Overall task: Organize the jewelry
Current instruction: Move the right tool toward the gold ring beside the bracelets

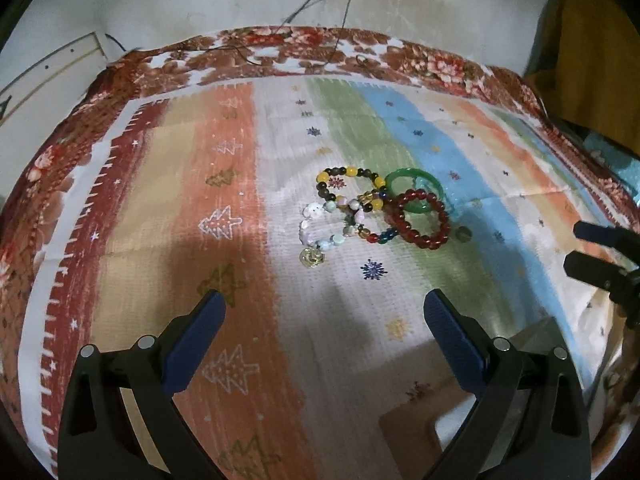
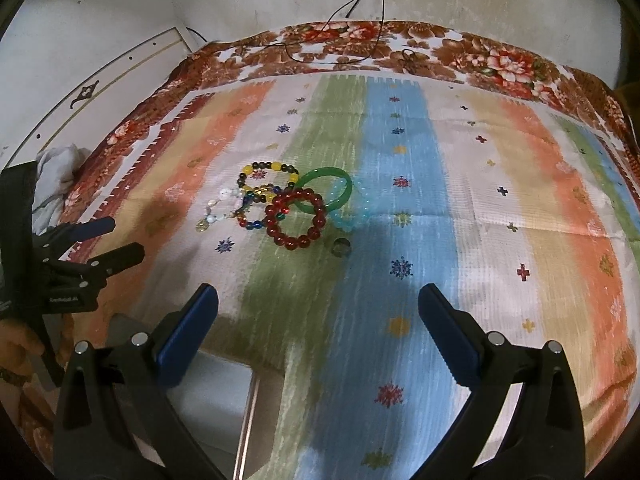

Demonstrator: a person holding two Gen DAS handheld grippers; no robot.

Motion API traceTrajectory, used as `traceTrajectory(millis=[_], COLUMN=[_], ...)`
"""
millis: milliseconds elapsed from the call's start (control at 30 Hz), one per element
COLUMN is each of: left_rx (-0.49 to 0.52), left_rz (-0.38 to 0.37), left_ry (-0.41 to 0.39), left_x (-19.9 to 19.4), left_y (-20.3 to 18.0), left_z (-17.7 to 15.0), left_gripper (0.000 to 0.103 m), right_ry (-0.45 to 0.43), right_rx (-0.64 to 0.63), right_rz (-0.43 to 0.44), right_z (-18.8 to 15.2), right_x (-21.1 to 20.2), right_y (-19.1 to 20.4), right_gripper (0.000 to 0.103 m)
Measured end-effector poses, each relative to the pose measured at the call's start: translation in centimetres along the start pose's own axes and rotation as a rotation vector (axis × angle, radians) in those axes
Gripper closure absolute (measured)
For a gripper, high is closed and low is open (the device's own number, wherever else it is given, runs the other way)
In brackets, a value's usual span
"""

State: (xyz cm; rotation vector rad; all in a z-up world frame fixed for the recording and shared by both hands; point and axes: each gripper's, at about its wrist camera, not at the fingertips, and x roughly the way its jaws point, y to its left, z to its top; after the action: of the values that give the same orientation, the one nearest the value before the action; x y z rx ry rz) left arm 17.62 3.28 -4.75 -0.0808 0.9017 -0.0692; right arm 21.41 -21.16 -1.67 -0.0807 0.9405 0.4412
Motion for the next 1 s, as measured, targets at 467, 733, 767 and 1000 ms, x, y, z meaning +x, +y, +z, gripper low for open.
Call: traceTrajectory(millis=[467, 733, 767, 1000], left_rx=[0.05, 0.115, 0.124, 0.124], left_rz=[0.015, 0.006, 0.005, -0.007], left_ry=[0.09, 0.119, 0.122, 0.148], left_x=[5.0, 7.3, 7.5, 9.4], left_y=[1.7, 1.2, 1.1, 1.3], left_z=[1.3, 1.4, 1.4, 1.9], left_gripper=[0.006, 0.007, 0.007, 0.019], right_ry=[0.083, 0.145, 0.151, 0.182], right_rx=[-0.091, -0.105, -0.11, -0.107], right_rz=[-0.099, -0.116, -0.119, -0.112], right_z=[1.7, 1.9, 1.9, 2.5], right_x=[5.5, 8.7, 9.0, 11.2], right_y=[-0.7, -1.4, -1.3, -1.7], right_gripper=[0.005, 0.005, 0.005, 0.005])
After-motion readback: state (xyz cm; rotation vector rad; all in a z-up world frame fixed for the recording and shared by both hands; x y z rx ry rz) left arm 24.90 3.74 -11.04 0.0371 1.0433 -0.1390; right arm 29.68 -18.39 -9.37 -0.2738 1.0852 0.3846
